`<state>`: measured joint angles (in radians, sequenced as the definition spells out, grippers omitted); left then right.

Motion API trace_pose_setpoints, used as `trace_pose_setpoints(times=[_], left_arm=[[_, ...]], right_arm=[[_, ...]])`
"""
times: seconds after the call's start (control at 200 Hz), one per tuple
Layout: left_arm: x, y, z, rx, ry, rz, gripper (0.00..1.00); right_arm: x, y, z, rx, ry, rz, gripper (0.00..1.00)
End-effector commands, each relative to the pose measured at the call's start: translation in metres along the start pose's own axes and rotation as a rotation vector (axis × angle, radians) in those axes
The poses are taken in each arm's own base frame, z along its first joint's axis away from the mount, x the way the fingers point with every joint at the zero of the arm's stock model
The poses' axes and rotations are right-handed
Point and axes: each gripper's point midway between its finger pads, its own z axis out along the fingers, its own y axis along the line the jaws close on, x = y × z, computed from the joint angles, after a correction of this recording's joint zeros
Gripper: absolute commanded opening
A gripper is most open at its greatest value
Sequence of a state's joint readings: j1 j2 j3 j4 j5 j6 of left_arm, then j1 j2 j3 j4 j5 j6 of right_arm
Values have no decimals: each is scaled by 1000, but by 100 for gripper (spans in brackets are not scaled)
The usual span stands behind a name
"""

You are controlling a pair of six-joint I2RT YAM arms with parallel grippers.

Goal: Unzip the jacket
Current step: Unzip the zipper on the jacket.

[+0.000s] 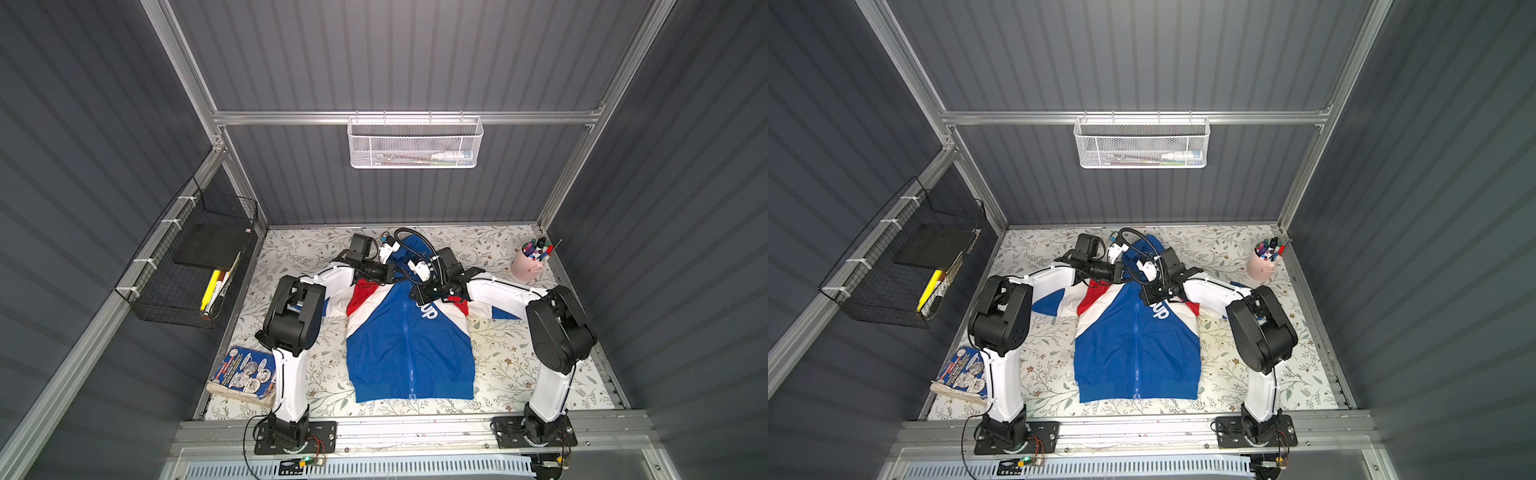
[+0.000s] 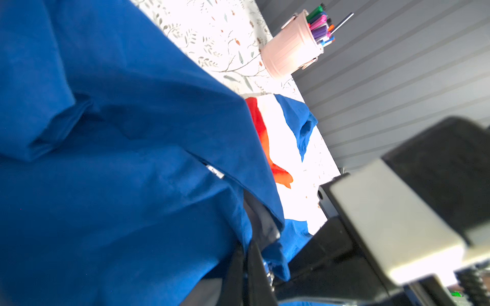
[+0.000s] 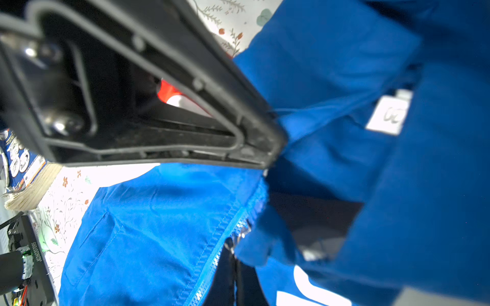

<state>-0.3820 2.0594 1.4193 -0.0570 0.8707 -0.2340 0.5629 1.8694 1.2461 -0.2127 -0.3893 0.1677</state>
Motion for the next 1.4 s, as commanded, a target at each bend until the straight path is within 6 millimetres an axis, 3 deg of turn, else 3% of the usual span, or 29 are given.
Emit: trace_pose_setpoints(times=[0.0,0.25,0.39,0.565,1.041,1.391], left_arm=[[-34,-9,-24,-27,-108,49,0],[-39,-11,-30,-23,-127,49,0],[-33,-14,-28,15,-110,50,0],[-31,-18,-28,38,-100,66,0],[-25,-10,-20,44,-28,91,0],[-21,-5,-21,9,6,89,0]], right_arm=[[33,7,15,-38,104,7,0],[35,2,18,-6,101,-6,0],[13,1,9,26,-7,-52,0],[-9,15,5,-24,-48,-121,0],[-15,20,16,-75,7,-310,0],[-25,22,9,-48,-111,-676,0]])
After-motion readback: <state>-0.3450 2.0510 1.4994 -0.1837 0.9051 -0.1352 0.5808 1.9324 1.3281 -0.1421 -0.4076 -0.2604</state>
